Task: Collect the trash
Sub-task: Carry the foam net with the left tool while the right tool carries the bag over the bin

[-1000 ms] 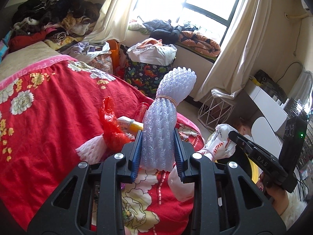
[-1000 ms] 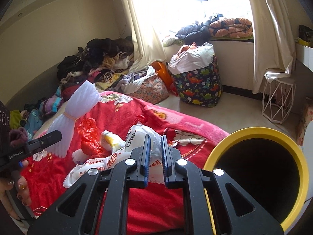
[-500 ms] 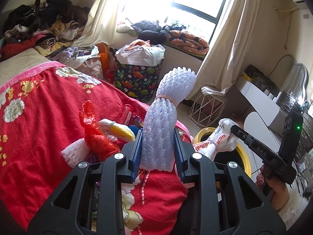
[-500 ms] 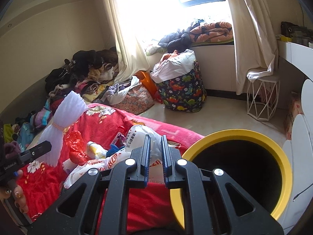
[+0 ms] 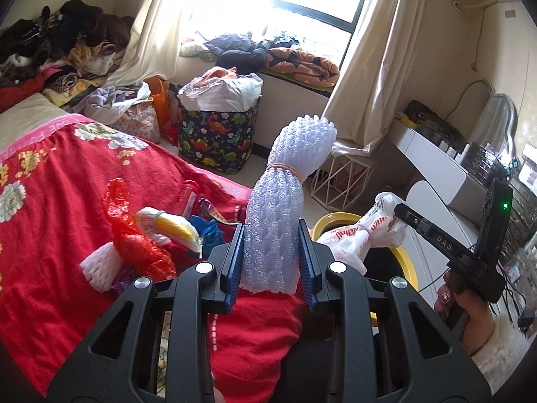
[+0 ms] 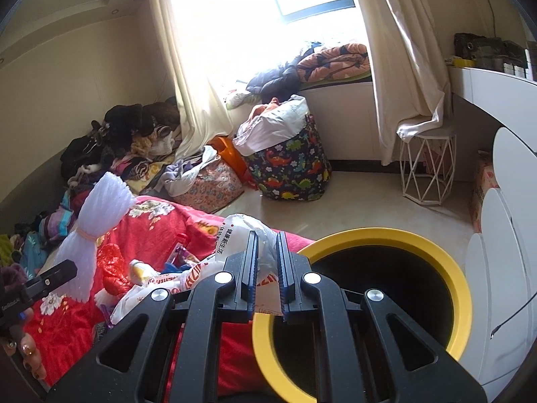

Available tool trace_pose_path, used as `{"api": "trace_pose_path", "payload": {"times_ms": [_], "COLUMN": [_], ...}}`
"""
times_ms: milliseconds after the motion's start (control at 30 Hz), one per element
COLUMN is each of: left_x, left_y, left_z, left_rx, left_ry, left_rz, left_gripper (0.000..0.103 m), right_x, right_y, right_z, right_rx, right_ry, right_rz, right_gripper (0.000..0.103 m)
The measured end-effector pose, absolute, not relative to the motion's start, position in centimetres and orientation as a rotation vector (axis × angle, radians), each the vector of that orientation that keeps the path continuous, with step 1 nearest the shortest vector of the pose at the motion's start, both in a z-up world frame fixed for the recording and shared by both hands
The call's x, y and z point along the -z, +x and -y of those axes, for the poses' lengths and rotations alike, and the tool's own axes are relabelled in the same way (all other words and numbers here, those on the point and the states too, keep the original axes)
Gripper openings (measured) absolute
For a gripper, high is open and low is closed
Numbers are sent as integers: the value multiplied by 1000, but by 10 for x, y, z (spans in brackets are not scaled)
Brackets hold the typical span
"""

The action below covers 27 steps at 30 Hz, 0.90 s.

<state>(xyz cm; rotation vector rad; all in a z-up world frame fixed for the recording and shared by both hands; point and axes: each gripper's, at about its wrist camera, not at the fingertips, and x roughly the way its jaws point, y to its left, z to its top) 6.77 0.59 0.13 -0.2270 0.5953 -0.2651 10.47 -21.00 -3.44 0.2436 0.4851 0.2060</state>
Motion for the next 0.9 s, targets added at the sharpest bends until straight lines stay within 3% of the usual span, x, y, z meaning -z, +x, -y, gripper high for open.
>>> {"api": "trace_pose_path", "payload": {"times_ms": [900], "left_x": [9], "left_y": [82], "left_z": [48], "left_rx": [377], "left_ry": [-176], "left_rz": [-638], "left_gripper": [23], "right_x": [47], "right_y": [98], "right_z": [286], "right_rx": [-1], "right_ry": [324], "right_rz": [-475], "right_gripper": [11]}}
